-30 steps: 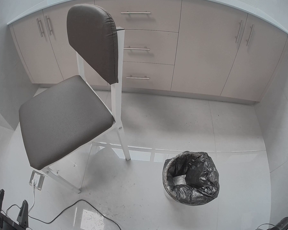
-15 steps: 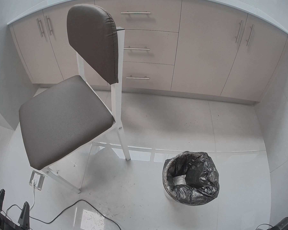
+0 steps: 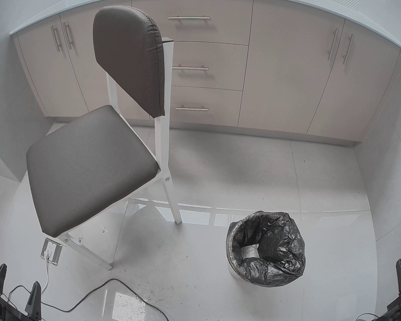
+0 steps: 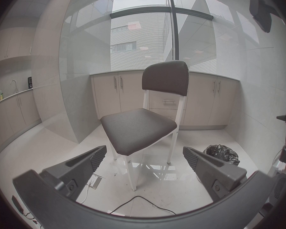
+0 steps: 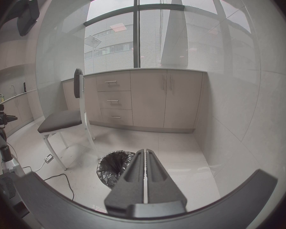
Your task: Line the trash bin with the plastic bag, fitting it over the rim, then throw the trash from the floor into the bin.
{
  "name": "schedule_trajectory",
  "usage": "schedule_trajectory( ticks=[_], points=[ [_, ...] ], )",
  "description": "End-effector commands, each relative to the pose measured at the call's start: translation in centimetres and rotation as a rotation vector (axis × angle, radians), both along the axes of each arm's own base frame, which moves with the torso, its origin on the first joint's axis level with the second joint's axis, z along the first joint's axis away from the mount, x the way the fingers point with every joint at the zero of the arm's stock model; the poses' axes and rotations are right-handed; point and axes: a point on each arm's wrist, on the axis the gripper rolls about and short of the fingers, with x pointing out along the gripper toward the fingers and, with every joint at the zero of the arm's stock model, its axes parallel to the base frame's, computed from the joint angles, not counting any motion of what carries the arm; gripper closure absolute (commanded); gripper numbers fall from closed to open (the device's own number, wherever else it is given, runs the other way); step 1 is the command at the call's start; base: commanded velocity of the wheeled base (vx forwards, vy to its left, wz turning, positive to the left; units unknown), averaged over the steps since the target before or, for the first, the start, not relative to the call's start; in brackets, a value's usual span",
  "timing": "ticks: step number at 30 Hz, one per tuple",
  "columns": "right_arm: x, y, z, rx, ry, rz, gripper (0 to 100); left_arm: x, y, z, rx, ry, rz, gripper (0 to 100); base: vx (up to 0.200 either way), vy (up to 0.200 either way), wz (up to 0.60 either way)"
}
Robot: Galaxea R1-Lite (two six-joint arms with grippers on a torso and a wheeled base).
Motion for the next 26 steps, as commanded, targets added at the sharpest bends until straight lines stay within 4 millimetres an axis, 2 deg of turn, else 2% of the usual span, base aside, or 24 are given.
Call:
schedule_trajectory(
  ticks=[1, 26],
  points=[
    [0.10, -0.02, -0.76, 0.011, 0.020, -0.004, 100, 0.04, 0.00, -0.51, 0.000, 0.006, 0.000, 0, 0.000, 0.000, 0.00],
    [0.10, -0.03, -0.76, 0.033, 0.020, -0.010, 100, 0.03, 0.00, -0.51, 0.000, 0.004, 0.000, 0, 0.000, 0.000, 0.00]
  ],
)
